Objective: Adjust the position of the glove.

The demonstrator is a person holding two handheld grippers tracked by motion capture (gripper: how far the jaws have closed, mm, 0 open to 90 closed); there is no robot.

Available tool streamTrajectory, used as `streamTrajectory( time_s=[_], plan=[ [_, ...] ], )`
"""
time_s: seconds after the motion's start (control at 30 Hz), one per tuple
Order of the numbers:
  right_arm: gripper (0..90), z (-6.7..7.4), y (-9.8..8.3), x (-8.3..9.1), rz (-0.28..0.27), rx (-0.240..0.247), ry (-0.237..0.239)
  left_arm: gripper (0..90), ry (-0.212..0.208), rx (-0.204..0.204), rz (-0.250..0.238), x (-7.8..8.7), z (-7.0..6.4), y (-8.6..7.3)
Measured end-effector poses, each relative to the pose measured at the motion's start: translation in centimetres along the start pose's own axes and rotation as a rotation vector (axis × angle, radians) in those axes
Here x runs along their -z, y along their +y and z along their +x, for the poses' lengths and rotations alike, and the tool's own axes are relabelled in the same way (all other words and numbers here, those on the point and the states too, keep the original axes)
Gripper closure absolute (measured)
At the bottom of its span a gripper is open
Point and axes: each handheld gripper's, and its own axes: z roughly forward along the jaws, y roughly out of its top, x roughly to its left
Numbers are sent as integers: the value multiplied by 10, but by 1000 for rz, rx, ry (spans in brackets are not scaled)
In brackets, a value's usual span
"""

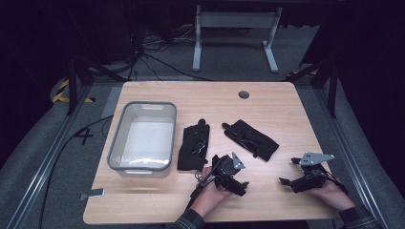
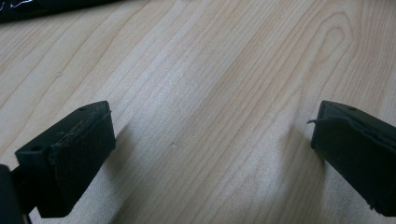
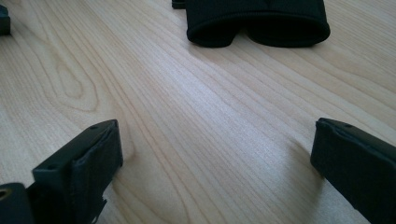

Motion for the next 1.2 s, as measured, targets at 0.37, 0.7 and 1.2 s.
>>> streamTrajectory(
  time_s=[0.37, 0.7, 1.2],
  plan=[
    [63, -2, 1, 2, 11, 16, 13, 0, -4, -6, 2, 0, 1, 0],
    [297, -4, 14, 7, 10, 20, 29, 0, -14, -14, 1, -1, 2, 1],
    [798, -15, 42, 6, -9, 7, 68, 0, -8, -7, 0, 0, 2, 0]
  ],
)
